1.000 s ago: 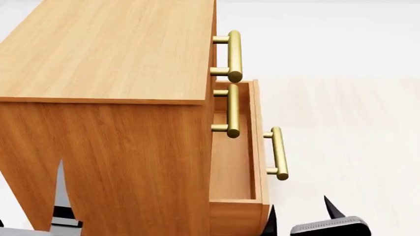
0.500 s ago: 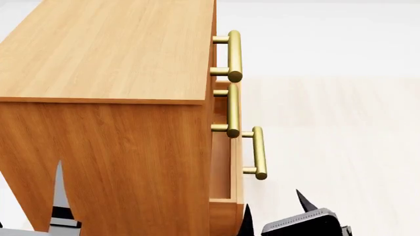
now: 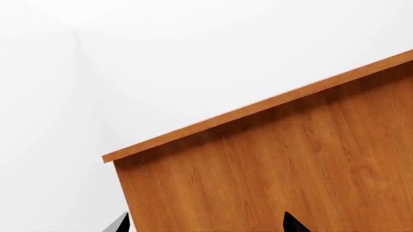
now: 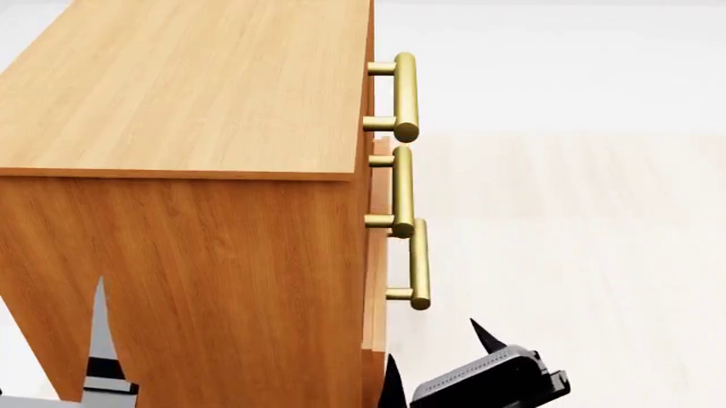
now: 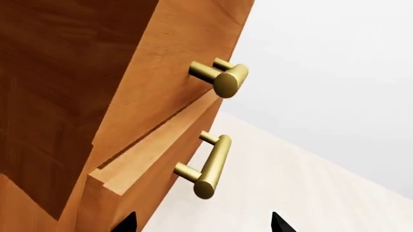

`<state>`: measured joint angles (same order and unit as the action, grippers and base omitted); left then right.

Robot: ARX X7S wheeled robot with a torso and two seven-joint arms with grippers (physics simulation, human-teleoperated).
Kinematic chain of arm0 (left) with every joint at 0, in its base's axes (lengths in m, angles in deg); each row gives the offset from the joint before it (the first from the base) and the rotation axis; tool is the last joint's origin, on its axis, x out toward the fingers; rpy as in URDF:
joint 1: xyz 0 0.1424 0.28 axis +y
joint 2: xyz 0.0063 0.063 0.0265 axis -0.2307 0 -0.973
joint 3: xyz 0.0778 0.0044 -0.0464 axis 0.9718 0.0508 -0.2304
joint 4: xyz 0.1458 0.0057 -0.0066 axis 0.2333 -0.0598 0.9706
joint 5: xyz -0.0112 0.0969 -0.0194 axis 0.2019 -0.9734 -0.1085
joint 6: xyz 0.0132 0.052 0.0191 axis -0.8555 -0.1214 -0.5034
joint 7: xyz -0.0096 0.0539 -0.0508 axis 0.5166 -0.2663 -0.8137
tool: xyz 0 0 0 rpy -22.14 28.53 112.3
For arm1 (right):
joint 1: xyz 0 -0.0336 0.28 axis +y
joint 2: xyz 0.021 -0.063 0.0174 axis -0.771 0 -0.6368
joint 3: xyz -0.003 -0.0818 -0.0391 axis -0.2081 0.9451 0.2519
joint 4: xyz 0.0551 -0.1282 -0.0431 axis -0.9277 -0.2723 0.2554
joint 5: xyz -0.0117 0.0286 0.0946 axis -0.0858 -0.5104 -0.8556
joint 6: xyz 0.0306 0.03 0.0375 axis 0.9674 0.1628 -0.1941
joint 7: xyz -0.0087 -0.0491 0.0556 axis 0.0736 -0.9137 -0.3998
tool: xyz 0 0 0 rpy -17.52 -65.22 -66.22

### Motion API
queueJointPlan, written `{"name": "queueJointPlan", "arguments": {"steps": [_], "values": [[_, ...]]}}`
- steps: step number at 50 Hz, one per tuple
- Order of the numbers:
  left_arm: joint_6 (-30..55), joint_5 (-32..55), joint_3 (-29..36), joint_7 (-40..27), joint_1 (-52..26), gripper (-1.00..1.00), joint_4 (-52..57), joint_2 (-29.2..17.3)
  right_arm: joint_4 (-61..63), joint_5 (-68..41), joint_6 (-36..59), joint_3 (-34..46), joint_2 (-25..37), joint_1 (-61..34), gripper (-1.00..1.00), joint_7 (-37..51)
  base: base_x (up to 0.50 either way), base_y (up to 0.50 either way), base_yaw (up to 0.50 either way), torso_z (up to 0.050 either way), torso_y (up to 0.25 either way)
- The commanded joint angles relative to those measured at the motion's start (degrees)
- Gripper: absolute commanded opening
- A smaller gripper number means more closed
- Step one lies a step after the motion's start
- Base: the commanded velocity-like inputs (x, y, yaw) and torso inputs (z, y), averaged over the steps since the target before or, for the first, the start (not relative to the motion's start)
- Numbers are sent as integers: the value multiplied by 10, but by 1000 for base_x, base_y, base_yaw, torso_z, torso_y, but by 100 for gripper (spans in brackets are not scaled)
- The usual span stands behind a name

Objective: Close the bottom drawer of the cabinet.

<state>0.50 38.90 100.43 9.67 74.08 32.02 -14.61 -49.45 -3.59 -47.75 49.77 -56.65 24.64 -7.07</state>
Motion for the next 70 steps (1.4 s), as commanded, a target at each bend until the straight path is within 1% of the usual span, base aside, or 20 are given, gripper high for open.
{"name": "queueJointPlan", "arguments": {"steps": [1, 12, 16, 23, 25, 34, 43, 44, 46, 56, 70], "values": [[-4, 3, -1, -3, 5, 100, 1, -2, -4, 0, 6, 21, -2, -22, 100, -16, 0, 0, 0, 0, 0], [-6, 5, -2, -6, 7, 100, 1, -4, -67, 4, -8, 30, -16, -58, 100, -10, 0, 0, 0, 0, 0], [-3, 5, -2, -7, 7, 100, 3, -5, -53, 9, 11, 39, -19, -64, 100, -14, 0, 0, 0, 0, 0], [0, 6, -3, -7, 6, 100, 6, -7, -52, 12, 13, 52, -18, -70, 100, -24, 0, 0, 0, 0, 0], [1, 6, -2, -8, 5, 100, 6, -6, -28, 17, 27, 59, -16, -65, 100, -29, 0, 0, 0, 0, 0], [6, 4, 4, -8, 1, 100, 9, -6, -8, 31, 25, 89, -11, -65, 100, -47, 0, 0, 0, 0, 0], [5, 4, 6, -11, 2, 100, 8, -6, 32, 68, 28, 140, 15, -77, 100, -90, 0, 0, 0, 0, 1], [3, 4, 7, -12, 2, 100, 7, -6, 34, 89, 31, 153, 21, -83, 100, -91, 0, 0, 0, 0, 0], [2, 3, 8, -13, 2, 100, 5, -5, 33, 90, 27, 157, 23, -87, 100, -95, 0, 0, 0, 0, 0], [0, 7, 9, -16, 7, 100, 9, -5, 28, 185, 24, 215, 44, -116, 100, -88, 0, 0, 2, 0, 1], [-1, 9, 11, -19, 6, 100, 7, -5, 19, 206, 20, 225, 50, -125, 100, -78, 4, 4, 9, 0, 0]]}}
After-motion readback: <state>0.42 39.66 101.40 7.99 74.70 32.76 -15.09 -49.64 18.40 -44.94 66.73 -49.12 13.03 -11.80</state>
